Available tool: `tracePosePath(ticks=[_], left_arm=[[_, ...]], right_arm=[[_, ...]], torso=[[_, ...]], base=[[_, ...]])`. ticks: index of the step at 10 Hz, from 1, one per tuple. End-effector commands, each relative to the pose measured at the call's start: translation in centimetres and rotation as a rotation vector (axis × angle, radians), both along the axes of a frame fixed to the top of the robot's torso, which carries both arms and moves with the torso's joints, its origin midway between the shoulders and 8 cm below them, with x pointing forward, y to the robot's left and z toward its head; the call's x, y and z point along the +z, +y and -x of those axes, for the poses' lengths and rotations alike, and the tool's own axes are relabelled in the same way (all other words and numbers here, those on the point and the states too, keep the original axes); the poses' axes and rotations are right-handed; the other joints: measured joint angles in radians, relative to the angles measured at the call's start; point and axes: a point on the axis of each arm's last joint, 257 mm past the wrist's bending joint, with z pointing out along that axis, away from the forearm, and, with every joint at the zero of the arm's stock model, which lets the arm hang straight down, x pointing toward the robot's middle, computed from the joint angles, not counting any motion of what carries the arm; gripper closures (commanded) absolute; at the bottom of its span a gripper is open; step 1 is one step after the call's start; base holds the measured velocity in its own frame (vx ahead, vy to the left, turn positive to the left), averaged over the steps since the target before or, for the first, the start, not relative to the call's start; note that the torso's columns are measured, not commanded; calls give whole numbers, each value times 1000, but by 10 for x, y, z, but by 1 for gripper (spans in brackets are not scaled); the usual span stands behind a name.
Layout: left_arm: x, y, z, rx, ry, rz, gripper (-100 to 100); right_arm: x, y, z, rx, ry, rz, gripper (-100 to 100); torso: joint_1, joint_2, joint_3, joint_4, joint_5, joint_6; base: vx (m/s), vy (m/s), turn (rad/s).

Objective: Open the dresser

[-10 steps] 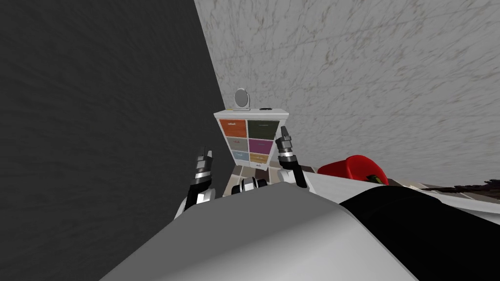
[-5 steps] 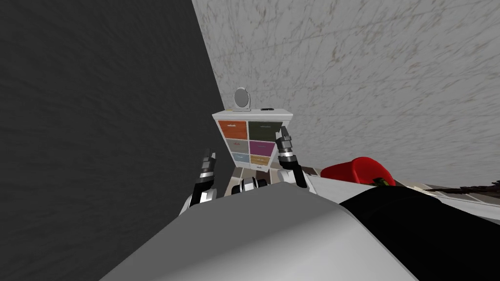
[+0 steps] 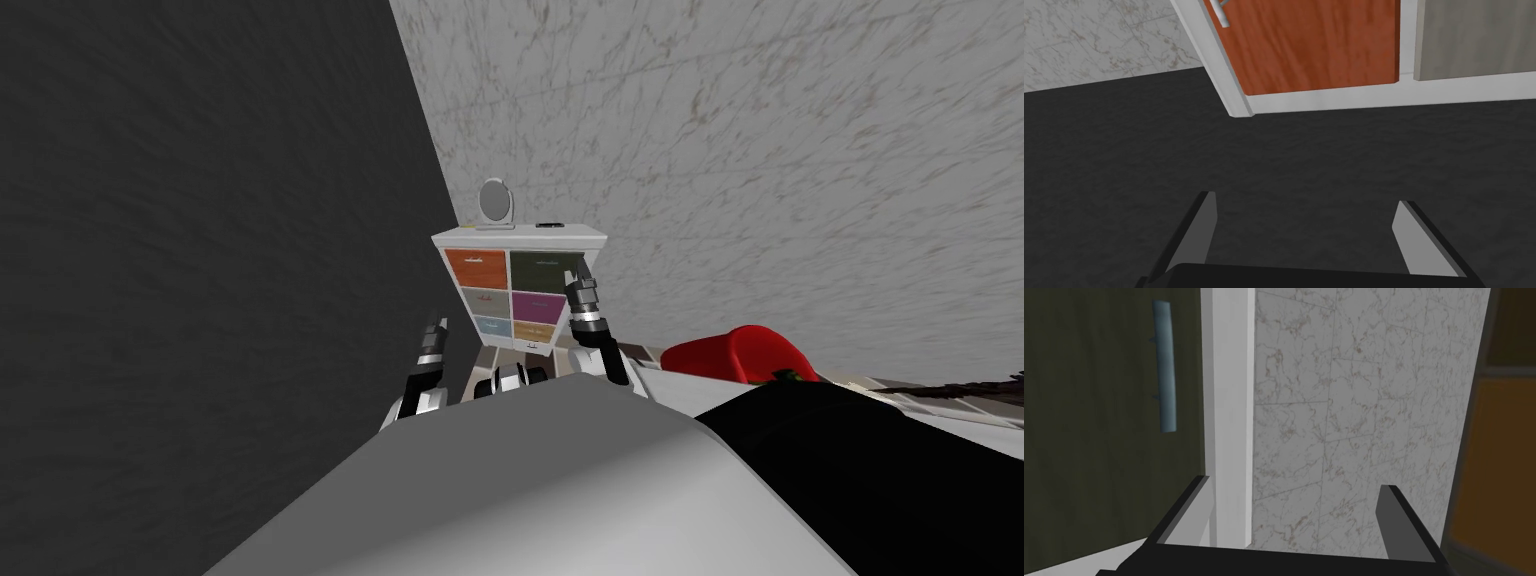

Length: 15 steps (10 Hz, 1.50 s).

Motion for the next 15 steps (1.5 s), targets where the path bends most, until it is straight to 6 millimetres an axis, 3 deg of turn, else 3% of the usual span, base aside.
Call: tracePosePath(ticks=[1, 4, 15], left_arm=[[-18, -4, -5, -7, 32, 6, -100], [-43, -8, -10, -12, 77, 13, -100], [-104, -23, -28, -35, 173, -26, -100]], right_arm=[[0, 0, 0, 0, 0, 0, 0], [0, 0, 0, 0, 0, 0, 0], [0, 0, 0, 0, 0, 0, 0]], torso=[[0, 0, 0, 0, 0, 0], [0, 1, 0, 0, 0, 0], [0, 0, 0, 0, 0, 0]], base=[[54, 5, -24], [51, 2, -34], [41, -33, -51]])
